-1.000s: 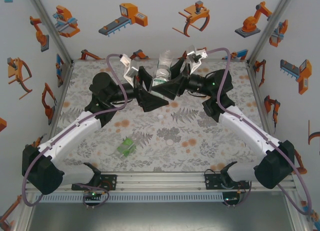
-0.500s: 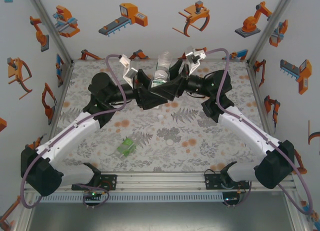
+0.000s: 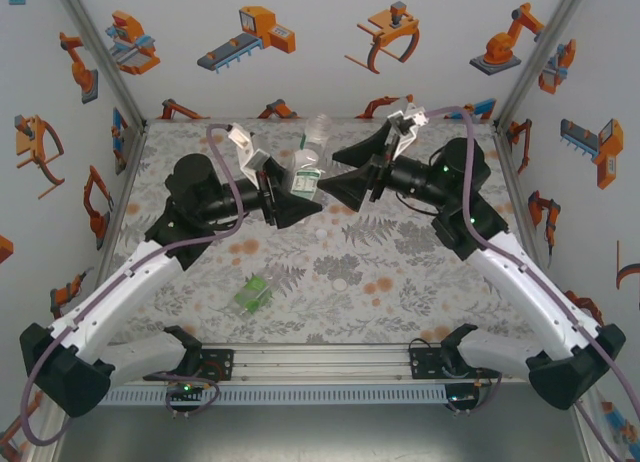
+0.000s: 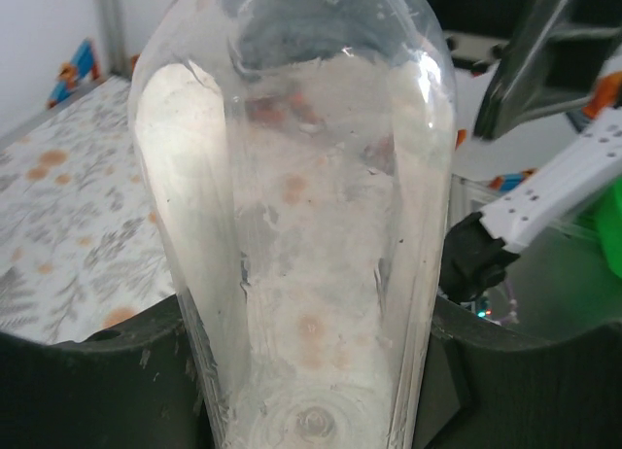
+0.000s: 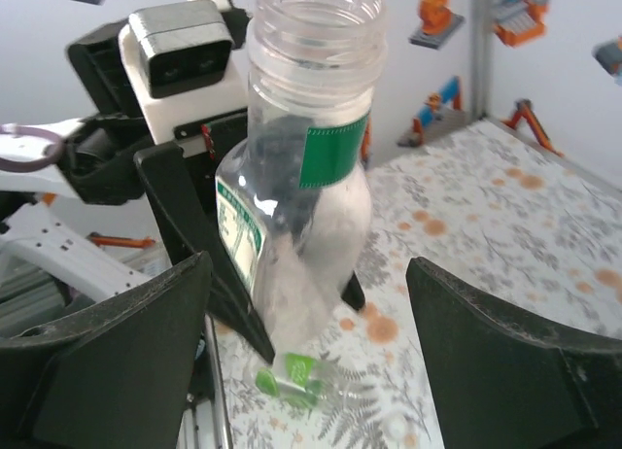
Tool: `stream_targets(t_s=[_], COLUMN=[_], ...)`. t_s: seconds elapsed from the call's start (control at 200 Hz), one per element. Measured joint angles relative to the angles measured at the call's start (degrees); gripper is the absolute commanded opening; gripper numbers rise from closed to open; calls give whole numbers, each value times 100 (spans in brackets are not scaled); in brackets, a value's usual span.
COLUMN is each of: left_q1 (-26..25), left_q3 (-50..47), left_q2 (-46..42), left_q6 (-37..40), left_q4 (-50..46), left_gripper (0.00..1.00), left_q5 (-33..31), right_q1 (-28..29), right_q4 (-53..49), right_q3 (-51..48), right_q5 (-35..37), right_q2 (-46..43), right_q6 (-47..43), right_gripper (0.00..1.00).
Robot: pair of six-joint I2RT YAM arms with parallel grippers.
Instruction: Screw on the bottle caps
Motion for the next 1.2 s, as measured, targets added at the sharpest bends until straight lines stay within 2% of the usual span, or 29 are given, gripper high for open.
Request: stream_targets(t_s=[0.135, 0.265, 0.381, 0.556, 0.826, 0.986, 1.202], left_q1=[229, 675, 1067, 1703, 2507, 2616, 2691], left_q3=[-94, -339, -560, -741, -1078, -1451, -2371], left_q2=[-295, -614, -859, -977, -964, -1010, -1491], left_q6=[308, 382, 461, 570, 684, 800, 833], left_q4=[-647, -1082, -1405, -1646, -1600, -1438, -1193], left_gripper=[25, 24, 21, 15, 9, 6, 4], left_q5=[-584, -1021, -1360, -1325, -839, -758, -946], right_q1=[2, 105, 501, 1217, 1753, 1770, 1770], right_q4=[-1014, -2028, -2643, -3254, -3624, -3766, -3740], right_q3=[9, -7, -203, -651, -723, -839, -1113], right_q5=[704, 1440, 2090, 2900, 3473, 3606, 3587], right_q2=[-203, -188, -177, 210, 1641, 1980, 2208], right_q6=[-66, 44, 326, 994, 1753, 2085, 2282], right_gripper=[63, 61, 59, 57, 51, 45, 44])
